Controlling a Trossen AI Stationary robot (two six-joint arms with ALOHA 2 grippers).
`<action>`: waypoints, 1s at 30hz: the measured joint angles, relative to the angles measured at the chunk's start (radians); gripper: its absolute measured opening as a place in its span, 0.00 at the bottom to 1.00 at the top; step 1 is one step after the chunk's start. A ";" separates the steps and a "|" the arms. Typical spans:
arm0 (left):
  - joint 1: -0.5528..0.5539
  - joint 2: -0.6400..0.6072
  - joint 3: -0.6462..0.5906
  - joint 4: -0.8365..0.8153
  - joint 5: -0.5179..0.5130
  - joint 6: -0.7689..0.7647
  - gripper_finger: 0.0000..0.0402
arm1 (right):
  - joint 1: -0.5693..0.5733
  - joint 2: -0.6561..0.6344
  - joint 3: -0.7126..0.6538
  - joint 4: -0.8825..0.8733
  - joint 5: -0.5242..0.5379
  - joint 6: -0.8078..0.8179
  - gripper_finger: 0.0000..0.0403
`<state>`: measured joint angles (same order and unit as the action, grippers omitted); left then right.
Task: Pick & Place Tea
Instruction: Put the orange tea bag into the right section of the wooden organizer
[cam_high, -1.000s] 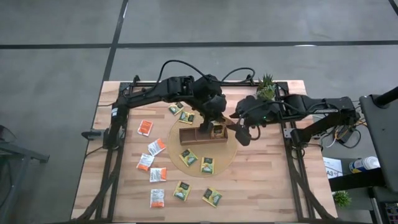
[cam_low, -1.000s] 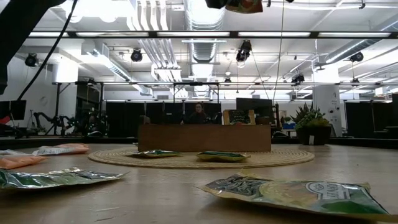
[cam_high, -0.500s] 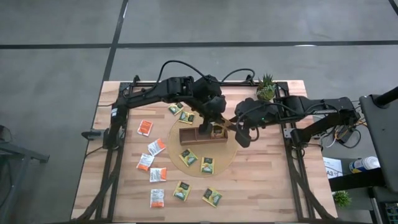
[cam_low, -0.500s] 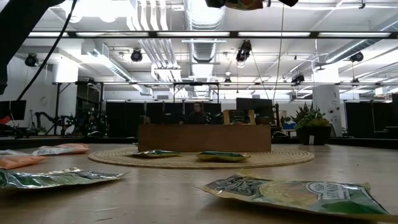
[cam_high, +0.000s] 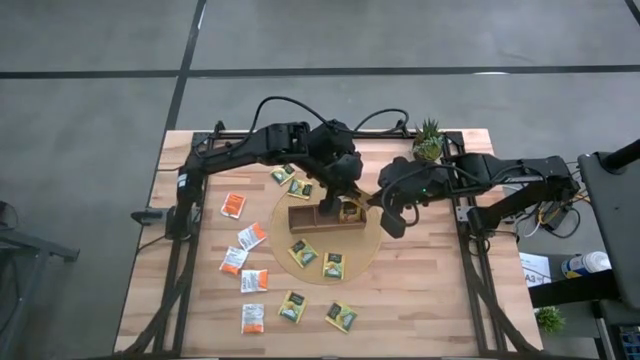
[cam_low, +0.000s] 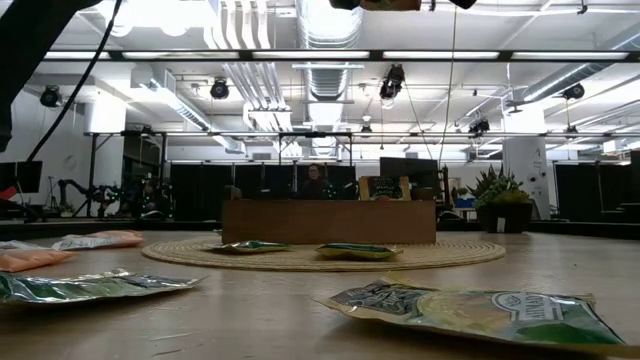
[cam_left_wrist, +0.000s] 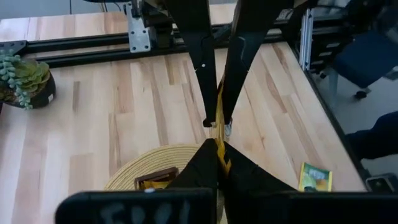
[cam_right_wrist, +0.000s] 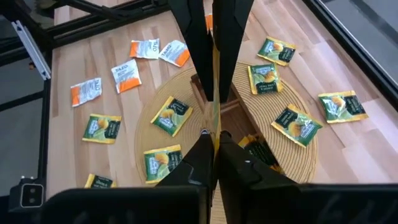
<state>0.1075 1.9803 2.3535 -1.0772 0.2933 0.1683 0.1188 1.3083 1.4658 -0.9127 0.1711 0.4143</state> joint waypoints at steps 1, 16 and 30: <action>0.002 -0.002 0.000 0.002 -0.002 -0.011 0.04 | 0.000 -0.005 0.000 -0.006 0.000 0.000 0.03; 0.024 -0.025 0.002 -0.006 0.054 -0.072 0.44 | 0.000 -0.084 0.000 -0.018 0.058 0.002 0.02; 0.046 -0.054 0.001 0.028 0.009 -0.072 0.45 | 0.001 -0.145 0.000 0.029 0.067 -0.004 0.02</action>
<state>0.1536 1.9261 2.3543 -1.0495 0.3021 0.0967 0.1196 1.1629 1.4658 -0.8835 0.2385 0.4103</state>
